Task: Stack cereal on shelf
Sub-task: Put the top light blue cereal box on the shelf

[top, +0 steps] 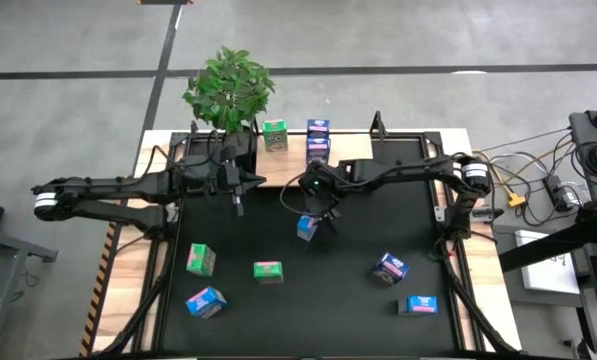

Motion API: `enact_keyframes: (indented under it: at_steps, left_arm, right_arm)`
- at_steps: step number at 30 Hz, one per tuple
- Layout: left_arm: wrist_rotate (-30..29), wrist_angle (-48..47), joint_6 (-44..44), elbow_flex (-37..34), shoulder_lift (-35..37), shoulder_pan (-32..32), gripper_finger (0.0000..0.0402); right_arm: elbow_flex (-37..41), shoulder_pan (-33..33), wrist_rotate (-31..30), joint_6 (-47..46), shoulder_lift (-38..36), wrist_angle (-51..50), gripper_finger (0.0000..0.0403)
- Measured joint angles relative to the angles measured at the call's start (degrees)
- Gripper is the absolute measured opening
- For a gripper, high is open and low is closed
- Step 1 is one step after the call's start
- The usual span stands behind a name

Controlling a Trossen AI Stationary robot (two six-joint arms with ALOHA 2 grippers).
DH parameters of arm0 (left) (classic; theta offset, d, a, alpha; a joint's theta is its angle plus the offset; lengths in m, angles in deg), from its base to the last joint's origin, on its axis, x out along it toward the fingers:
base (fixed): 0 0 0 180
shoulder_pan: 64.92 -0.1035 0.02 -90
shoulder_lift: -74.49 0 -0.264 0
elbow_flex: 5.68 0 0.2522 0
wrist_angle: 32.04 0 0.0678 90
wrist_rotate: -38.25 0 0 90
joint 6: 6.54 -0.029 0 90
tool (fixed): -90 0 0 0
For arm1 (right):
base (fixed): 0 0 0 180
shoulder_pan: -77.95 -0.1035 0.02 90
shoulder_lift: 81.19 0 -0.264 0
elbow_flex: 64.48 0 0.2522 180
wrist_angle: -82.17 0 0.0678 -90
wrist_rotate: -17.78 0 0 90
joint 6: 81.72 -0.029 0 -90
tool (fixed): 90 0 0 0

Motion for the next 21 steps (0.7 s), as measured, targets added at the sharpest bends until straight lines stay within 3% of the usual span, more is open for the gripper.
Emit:
enact_keyframes:
  at_steps: [7,13,21]
  left_arm:
    - [0.0,0.0,0.0,0.0,0.0,0.0,0.0]
    - [0.0,0.0,0.0,0.0,0.0,0.0,0.0]
    - [0.0,-0.1,-0.2,0.0,0.0,0.0,0.0]
  right_arm:
    - [0.0,0.0,0.6,-1.1,-0.4,-0.5,0.0214]
    - [0.0,0.0,0.5,-3.4,-0.6,-0.7,0.0193]
    - [-9.9,1.1,0.0,-9.4,-2.8,-16.2,0.0192]
